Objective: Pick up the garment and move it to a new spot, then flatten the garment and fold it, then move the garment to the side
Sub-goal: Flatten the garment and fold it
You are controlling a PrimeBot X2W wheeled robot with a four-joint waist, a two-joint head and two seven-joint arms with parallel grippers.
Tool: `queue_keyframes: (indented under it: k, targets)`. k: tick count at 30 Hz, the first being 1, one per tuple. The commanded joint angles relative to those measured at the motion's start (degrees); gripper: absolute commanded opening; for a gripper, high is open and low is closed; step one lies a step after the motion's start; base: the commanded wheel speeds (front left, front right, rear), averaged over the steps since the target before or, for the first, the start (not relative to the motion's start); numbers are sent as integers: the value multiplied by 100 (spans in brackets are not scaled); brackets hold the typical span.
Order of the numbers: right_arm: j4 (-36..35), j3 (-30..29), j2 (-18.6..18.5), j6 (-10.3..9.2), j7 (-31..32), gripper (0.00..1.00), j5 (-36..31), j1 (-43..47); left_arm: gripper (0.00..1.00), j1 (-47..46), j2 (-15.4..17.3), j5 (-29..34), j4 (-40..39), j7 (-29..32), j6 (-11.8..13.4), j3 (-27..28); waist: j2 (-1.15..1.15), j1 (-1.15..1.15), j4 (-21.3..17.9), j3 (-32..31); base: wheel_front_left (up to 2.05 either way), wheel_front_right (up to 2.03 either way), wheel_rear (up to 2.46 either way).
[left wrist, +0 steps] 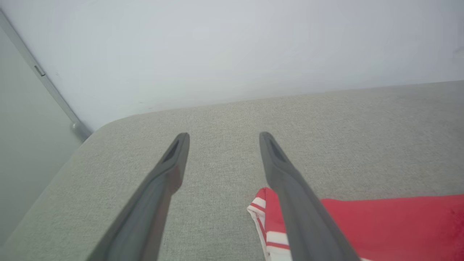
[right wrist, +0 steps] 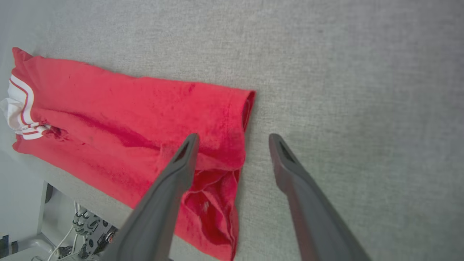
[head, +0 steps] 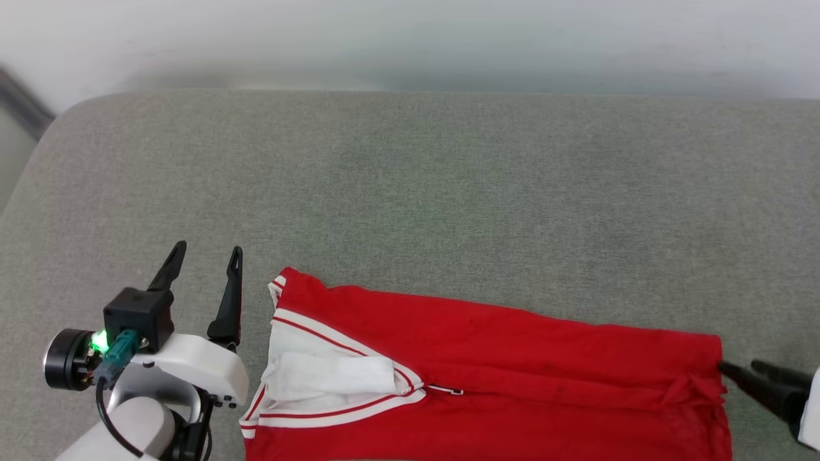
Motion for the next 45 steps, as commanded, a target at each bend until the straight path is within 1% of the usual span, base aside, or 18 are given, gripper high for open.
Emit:
queue_keyframes:
  k: [1,6,11,15,19,20,21,22,23,30,34,39,42,45]
  targets:
    - [51,-19,60,-2,52,100,49,100,100,134,-74,137,-13,-12,22,122,0,0,37,43,0,0,0]
    - [279,-3,343,-2,322,100,224,234,100,518,-554,845,-106,-13,-31,818,0,0,124,177,0,0,0]
    - [393,168,701,-2,590,100,417,327,100,788,-1050,1449,-70,-13,-286,1391,0,0,225,304,0,0,0]
    - [410,421,886,-3,810,100,466,401,100,968,-1419,1865,-28,-14,-514,1693,0,0,276,368,0,0,0]
    - [432,559,996,-5,893,100,464,338,100,1093,-1743,2229,6,-13,-699,1977,0,0,309,413,0,0,0]
    - [445,572,1018,-5,898,97,482,315,100,1108,-1824,2323,8,-14,-742,2058,0,0,312,417,0,0,0]
    - [457,581,1029,-5,906,49,486,285,100,1138,-1899,2415,19,-13,-794,2131,0,0,312,417,0,0,0]
    - [447,584,1039,-5,924,8,506,252,100,1161,-1973,2515,17,-13,-820,2202,0,0,314,413,0,0,0]
    - [433,581,1042,-4,923,0,543,223,100,1190,-2049,2607,23,-13,-859,2278,0,0,312,406,0,0,0]
    - [255,383,796,-5,781,0,609,-47,100,1377,-2481,3196,140,-13,-1177,2638,0,0,234,261,0,0,0]
    - [222,189,584,-3,731,0,638,-167,100,1490,-2677,3443,122,-13,-1300,2857,0,0,184,137,0,0,0]
    - [508,-116,208,-3,682,0,567,-241,100,1661,-2872,3678,104,-13,-1406,3108,0,0,125,5,0,0,0]
    - [855,-294,-14,-3,682,0,440,-249,100,1767,-2956,3789,106,-13,-1476,3231,0,0,89,-68,0,0,0]
    - [1031,-319,-161,-2,804,0,265,-268,100,1854,-3030,3875,126,-13,-1544,3315,0,0,55,-149,0,0,0]
